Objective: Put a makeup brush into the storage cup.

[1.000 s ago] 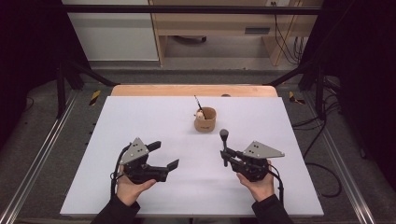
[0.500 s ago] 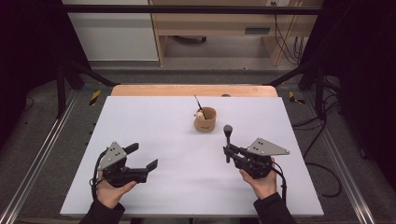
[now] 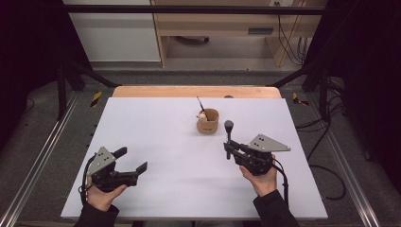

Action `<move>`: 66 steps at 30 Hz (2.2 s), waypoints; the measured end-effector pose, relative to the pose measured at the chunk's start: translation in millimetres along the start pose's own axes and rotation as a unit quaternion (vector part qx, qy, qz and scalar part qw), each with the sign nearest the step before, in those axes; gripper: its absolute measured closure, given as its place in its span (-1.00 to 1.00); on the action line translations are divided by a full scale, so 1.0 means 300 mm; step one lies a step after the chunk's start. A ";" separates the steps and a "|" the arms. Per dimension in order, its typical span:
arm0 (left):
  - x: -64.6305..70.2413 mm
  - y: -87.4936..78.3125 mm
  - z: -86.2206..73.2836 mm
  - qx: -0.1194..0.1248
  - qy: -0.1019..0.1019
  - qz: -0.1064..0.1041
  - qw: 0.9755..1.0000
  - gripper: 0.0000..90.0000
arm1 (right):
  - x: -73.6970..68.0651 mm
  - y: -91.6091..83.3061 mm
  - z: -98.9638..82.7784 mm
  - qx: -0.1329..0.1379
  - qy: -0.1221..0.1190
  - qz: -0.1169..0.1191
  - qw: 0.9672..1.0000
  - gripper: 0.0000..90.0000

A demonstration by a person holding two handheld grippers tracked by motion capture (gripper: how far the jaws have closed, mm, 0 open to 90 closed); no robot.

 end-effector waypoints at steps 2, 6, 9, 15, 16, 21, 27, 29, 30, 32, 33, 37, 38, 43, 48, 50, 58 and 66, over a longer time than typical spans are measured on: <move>-0.010 -0.001 -0.008 0.000 -0.001 0.004 1.000 -0.84 | 0.003 0.005 0.009 0.001 0.001 -0.001 1.000 0.77; -0.026 0.001 -0.020 0.000 -0.002 0.005 1.000 -0.84 | 0.008 0.017 0.031 0.007 0.005 -0.002 1.000 0.77; -0.036 0.004 -0.029 -0.001 -0.007 0.004 1.000 -0.84 | 0.011 0.029 0.051 0.012 0.010 -0.005 1.000 0.77; -0.051 0.005 -0.042 -0.004 -0.005 0.005 1.000 -0.84 | 0.024 0.052 0.085 0.025 0.022 -0.012 0.999 0.77; -0.052 0.004 -0.043 -0.002 -0.007 0.005 1.000 -0.84 | 0.028 0.055 0.089 0.026 0.024 -0.013 0.999 0.77; -0.060 0.000 -0.046 -0.001 -0.008 0.005 1.000 -0.83 | 0.049 0.070 0.114 0.032 0.035 -0.021 0.999 0.77; -0.070 -0.007 -0.046 0.003 -0.008 0.007 1.000 -0.83 | 0.075 0.090 0.140 0.033 0.041 -0.031 0.998 0.77; -0.072 -0.008 -0.047 0.004 -0.007 0.007 1.000 -0.83 | 0.080 0.097 0.148 0.033 0.045 -0.033 0.998 0.77; -0.073 -0.009 -0.047 0.004 -0.007 0.007 1.000 -0.83 | 0.083 0.100 0.152 0.034 0.045 -0.033 0.998 0.77; -0.073 -0.008 -0.047 0.005 -0.006 0.006 1.000 -0.83 | 0.088 0.109 0.160 0.035 0.048 -0.035 0.998 0.77; -0.073 -0.008 -0.048 0.005 -0.005 0.006 1.000 -0.84 | 0.090 0.114 0.164 0.036 0.049 -0.036 0.998 0.77; -0.075 -0.006 -0.048 0.005 -0.006 0.006 1.000 -0.84 | 0.098 0.128 0.181 0.040 0.055 -0.040 0.997 0.77; -0.076 -0.006 -0.049 0.005 -0.006 0.006 1.000 -0.84 | 0.100 0.131 0.186 0.041 0.056 -0.041 0.997 0.77; -0.079 -0.005 -0.050 0.003 -0.004 0.008 1.000 -0.84 | 0.112 0.152 0.206 0.042 0.060 -0.047 0.996 0.77; -0.080 -0.005 -0.049 0.004 -0.004 0.008 1.000 -0.84 | 0.130 0.179 0.220 0.038 0.066 -0.052 0.996 0.77; -0.080 -0.004 -0.050 0.003 -0.002 0.008 1.000 -0.84 | 0.135 0.186 0.221 0.037 0.069 -0.053 0.996 0.77; -0.077 0.001 -0.051 0.000 -0.001 0.007 1.000 -0.84 | 0.184 0.234 0.234 0.035 0.081 -0.066 0.994 0.77; -0.077 -0.001 -0.049 0.002 0.000 0.008 1.000 -0.84 | 0.208 0.277 0.248 0.034 0.086 -0.076 0.993 0.77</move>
Point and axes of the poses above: each handheld gripper's, and its own axes: y roughly forward along the jaws, z roughly out of its top, x roughly to its right, the point moved 6 cm from there along y, roughly forward along the jaws, and after that the axes turned 9 degrees about -x, right-handed, at the moved point
